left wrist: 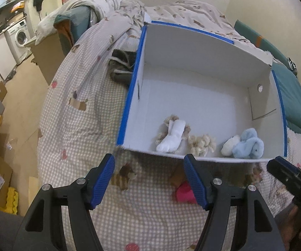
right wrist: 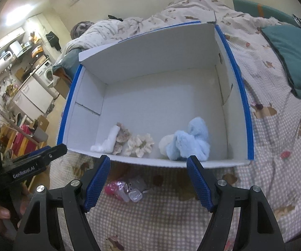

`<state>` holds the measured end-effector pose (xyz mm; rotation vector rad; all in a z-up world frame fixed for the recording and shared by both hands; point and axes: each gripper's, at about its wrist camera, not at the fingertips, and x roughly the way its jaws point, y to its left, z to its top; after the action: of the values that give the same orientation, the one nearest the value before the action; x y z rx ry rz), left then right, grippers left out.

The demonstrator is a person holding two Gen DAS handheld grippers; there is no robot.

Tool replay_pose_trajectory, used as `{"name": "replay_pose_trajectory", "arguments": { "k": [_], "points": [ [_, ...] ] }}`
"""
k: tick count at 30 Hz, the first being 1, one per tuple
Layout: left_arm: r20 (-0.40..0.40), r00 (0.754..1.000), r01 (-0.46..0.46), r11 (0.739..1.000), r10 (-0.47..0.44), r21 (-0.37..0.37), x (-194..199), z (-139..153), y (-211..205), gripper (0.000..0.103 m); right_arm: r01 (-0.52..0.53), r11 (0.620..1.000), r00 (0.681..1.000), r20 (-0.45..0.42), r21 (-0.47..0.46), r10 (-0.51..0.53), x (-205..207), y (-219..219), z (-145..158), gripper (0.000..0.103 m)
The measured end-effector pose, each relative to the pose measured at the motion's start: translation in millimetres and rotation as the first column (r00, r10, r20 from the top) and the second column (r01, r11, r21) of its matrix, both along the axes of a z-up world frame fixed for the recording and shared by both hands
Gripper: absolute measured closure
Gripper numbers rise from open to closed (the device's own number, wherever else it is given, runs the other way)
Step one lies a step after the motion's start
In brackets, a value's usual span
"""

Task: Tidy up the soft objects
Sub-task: 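Withdraw both open grippers from the box toward the remaining items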

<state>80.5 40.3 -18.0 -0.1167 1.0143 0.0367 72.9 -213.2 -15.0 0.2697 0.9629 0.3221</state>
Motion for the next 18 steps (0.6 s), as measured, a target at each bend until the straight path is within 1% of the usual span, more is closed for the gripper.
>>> {"name": "replay_pose_trajectory", "arguments": {
  "k": [4, 6, 11, 14, 18],
  "points": [
    [-0.030, 0.999, -0.026, 0.999, 0.025, -0.024, -11.7, -5.9, 4.5, 0.038, 0.015, 1.000, 1.000, -0.006, 0.009, -0.015, -7.0, -3.0, -1.0, 0.024],
    [-0.033, 0.999, -0.031, 0.999, 0.030, -0.032, -16.7, -7.0, 4.5, 0.038, 0.022, 1.000, 1.000, -0.012, 0.017, -0.022, -9.3, -5.1, -2.3, 0.023],
    [-0.033, 0.999, -0.037, 0.999, 0.037, -0.011, -24.3, -9.2, 2.3, 0.038, 0.047, 0.999, 0.998, -0.035, 0.028, -0.046, -14.2, -8.3, -7.0, 0.024],
    [-0.049, 0.998, -0.051, 0.999, 0.051, -0.015, -24.3, -12.7, 4.5, 0.038, 0.059, 0.997, 0.997, -0.053, 0.040, -0.057, -15.8, -9.2, -10.8, 0.024],
    [-0.059, 0.995, -0.081, 0.997, 0.080, -0.007, -23.2, -15.4, 9.0, 0.038, 0.074, 0.997, 0.993, -0.091, 0.024, -0.072, -13.3, -8.9, -18.9, 0.024]
  ]
}}
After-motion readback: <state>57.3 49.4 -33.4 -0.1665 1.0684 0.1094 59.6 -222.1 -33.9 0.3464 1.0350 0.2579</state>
